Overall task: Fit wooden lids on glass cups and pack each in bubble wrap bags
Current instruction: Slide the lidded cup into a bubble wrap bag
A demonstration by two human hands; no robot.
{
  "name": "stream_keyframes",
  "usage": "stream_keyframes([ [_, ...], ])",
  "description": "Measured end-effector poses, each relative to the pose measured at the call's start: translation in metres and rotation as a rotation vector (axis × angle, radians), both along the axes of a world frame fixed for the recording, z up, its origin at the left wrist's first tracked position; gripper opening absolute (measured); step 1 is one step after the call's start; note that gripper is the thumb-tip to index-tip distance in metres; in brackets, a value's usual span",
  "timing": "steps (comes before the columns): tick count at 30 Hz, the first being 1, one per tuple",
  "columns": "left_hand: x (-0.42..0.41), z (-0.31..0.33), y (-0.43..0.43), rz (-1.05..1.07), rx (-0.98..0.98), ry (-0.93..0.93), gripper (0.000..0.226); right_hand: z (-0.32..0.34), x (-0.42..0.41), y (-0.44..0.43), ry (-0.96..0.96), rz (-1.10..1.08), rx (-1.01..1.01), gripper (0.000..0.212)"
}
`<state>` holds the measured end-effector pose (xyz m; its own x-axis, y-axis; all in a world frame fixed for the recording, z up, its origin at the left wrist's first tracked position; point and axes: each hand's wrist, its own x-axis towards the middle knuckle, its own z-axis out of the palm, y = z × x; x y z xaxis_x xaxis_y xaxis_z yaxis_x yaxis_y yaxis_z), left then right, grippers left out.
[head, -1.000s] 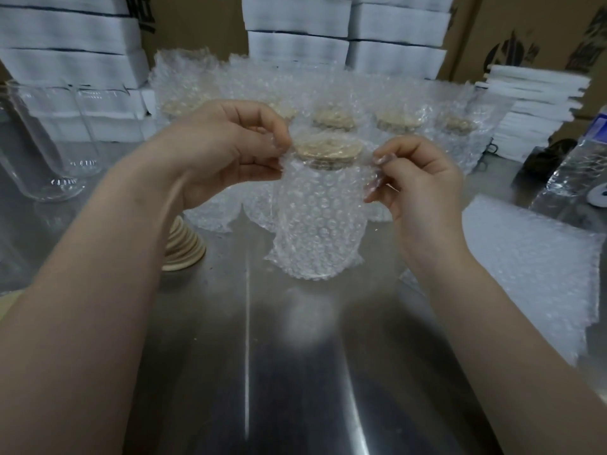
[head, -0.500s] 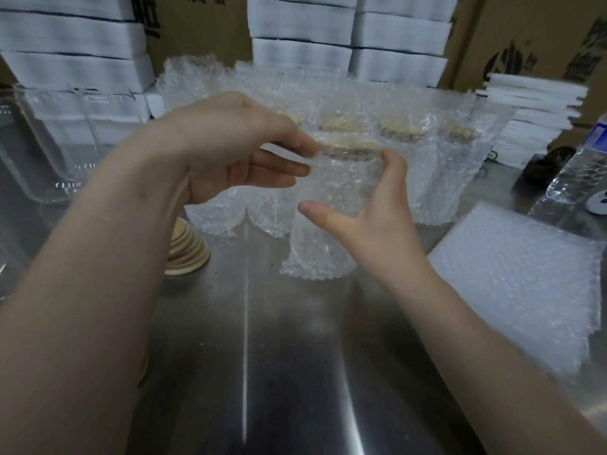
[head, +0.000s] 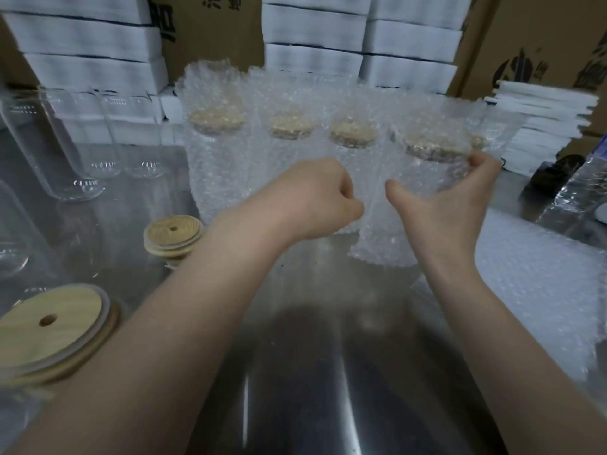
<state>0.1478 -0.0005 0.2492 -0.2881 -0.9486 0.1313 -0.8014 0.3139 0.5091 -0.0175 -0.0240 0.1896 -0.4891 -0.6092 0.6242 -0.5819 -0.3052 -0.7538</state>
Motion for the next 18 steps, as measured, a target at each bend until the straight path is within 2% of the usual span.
stream_keyframes([
  [9,-0.026,-0.08,0.0,0.008,-0.135,-0.027,0.034,-0.009,-0.001,-0.003,0.075,-0.013,0.012,0.083],
  [14,-0.023,-0.102,-0.004,-0.04,-0.197,0.069,0.026,-0.005,-0.004,-0.002,0.111,-0.014,0.076,0.089],
  [18,-0.024,-0.109,-0.004,-0.095,-0.232,0.052,0.023,0.003,0.002,0.006,0.135,-0.025,0.115,0.096],
])
